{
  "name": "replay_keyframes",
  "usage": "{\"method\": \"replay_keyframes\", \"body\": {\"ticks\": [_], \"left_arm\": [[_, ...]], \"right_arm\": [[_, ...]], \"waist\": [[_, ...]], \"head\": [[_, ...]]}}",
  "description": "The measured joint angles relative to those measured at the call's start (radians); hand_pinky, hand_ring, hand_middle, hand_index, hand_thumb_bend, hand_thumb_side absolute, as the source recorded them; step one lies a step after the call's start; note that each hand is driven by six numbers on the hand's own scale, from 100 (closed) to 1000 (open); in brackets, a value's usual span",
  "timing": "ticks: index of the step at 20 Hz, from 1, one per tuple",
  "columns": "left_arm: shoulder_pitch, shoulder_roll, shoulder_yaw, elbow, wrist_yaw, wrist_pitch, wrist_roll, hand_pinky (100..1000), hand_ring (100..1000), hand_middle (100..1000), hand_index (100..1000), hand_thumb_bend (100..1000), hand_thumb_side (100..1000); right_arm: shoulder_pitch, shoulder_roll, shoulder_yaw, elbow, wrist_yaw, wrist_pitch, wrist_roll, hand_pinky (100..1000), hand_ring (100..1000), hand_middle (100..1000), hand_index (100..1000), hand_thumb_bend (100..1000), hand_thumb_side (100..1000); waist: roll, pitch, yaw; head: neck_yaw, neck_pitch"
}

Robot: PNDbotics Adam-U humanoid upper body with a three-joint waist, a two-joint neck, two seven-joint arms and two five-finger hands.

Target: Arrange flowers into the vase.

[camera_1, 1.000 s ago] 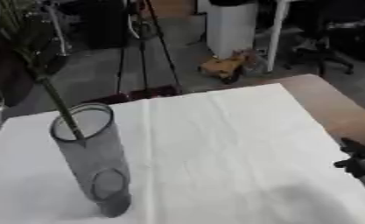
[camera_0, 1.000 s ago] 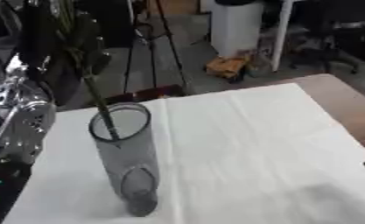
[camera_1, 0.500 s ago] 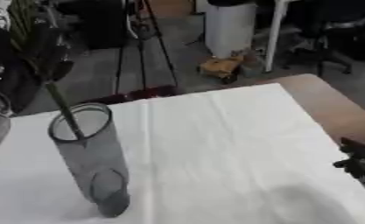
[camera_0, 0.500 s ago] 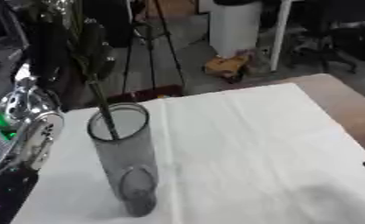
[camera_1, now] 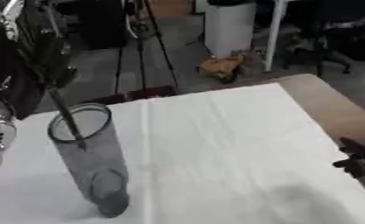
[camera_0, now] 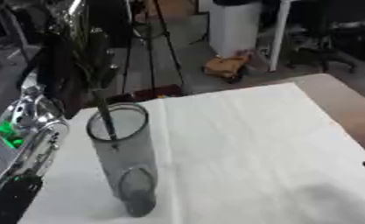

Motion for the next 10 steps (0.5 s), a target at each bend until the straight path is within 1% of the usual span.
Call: {"method": "replay_keyframes", "body": {"ticks": [10], "left_arm": [[0.009, -0.013, -0.006, 0.01, -0.009, 0.003, 0.005, 100, 100, 100, 192, 396, 940]], "right_arm": [[0.001, 0.0, 0.0, 0.0, 0.0, 0.003, 0.003, 662, 969, 388, 709, 468, 542]], "waist": [[0.0, 0.0, -0.001]], "head": [[-0.002, 0.0]]}}
